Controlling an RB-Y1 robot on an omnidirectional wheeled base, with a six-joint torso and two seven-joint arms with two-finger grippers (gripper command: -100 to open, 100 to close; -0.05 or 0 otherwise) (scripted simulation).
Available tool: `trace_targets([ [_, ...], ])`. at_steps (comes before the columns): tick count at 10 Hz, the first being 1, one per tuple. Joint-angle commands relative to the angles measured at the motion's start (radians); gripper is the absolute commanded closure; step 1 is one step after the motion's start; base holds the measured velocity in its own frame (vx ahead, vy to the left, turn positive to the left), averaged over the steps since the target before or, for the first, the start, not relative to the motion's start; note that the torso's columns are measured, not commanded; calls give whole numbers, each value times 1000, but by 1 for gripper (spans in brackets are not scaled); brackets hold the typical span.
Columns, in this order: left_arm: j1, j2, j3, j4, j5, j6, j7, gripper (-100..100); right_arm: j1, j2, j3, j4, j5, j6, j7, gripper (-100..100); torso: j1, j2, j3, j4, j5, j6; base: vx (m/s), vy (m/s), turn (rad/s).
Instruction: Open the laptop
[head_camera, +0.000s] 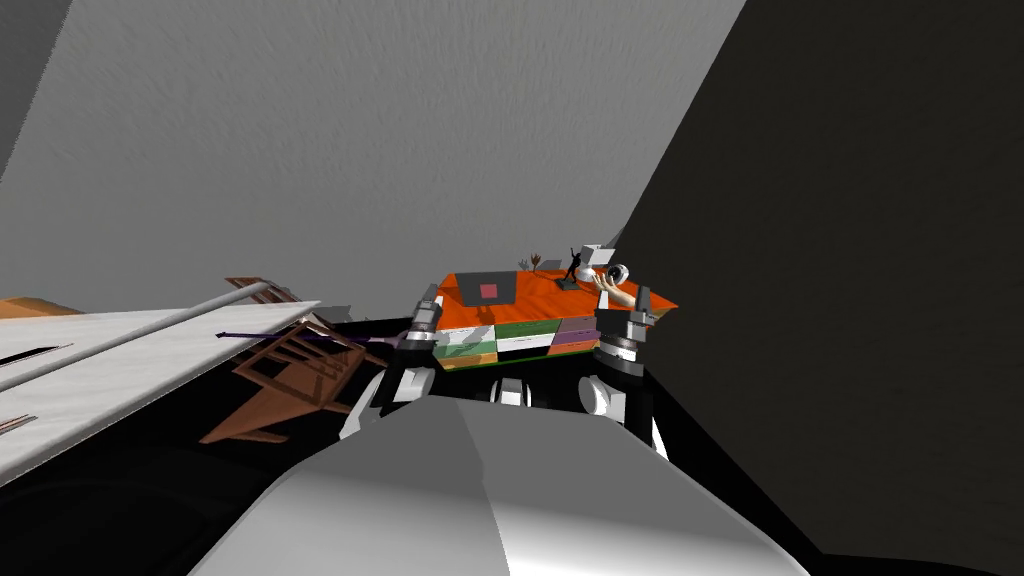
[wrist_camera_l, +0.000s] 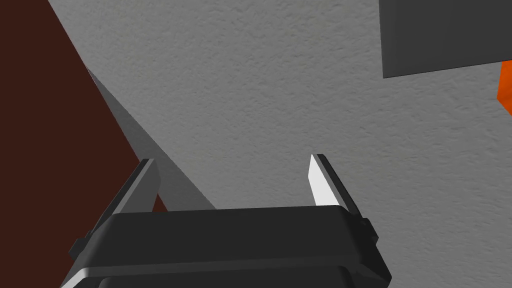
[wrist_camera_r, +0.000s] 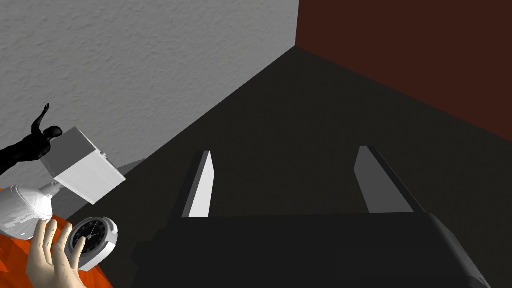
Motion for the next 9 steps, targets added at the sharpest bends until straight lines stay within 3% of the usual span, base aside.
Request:
trace_targets([
  [1,-19,1,28,18,-11,56,-5,-100,0,0,0,0,0,0,0,0,0,0,0,0,0,0,49,14,-96],
  [9,-75,-8,103,61,-38,206,-15,-100,0,0,0,0,0,0,0,0,0,0,0,0,0,0,40,19,-88],
])
